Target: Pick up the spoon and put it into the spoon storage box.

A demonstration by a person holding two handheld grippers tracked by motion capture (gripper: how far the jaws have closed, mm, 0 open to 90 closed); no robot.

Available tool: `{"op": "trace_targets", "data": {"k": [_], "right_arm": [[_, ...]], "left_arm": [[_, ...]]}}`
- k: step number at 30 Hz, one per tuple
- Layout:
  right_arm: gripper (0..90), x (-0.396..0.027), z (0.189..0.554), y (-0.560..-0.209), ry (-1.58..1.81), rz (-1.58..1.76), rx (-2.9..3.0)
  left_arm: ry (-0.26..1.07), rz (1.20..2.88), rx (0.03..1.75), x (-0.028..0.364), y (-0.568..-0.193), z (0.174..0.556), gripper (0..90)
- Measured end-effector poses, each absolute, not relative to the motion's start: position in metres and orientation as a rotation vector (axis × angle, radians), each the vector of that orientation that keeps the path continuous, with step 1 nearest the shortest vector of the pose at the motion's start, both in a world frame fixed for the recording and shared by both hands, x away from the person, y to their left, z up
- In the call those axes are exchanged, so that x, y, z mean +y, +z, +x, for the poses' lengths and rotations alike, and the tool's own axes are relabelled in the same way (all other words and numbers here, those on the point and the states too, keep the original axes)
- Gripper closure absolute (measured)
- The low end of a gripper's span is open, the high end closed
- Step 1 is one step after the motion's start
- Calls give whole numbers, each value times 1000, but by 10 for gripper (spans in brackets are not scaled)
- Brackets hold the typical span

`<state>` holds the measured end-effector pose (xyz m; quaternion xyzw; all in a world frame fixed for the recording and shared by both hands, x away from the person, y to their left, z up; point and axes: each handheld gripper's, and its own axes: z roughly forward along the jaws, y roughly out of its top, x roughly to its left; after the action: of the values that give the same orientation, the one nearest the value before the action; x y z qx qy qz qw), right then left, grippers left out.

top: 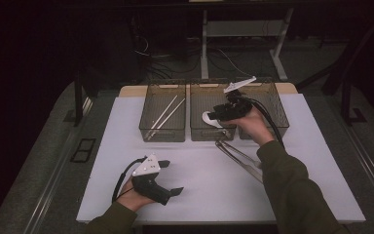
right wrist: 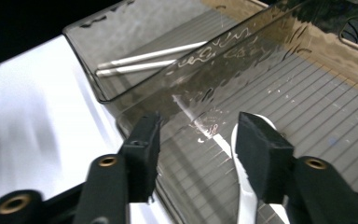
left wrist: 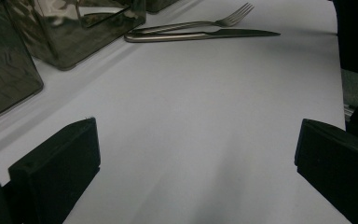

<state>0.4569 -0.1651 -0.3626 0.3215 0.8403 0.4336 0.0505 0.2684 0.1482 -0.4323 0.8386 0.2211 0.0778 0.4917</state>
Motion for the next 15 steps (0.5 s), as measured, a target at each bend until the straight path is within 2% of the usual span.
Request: {"op": "trace_targets", "data": {"k": [6, 15], "right_arm": [[433, -177, 445, -352, 1350, 992, 2521], [408, -201, 420, -344, 1384, 991, 2477]], "left_arm": [[185, 2023, 553, 148, -432, 267, 0], [188, 2028, 551, 147, -433, 268, 0]]}}
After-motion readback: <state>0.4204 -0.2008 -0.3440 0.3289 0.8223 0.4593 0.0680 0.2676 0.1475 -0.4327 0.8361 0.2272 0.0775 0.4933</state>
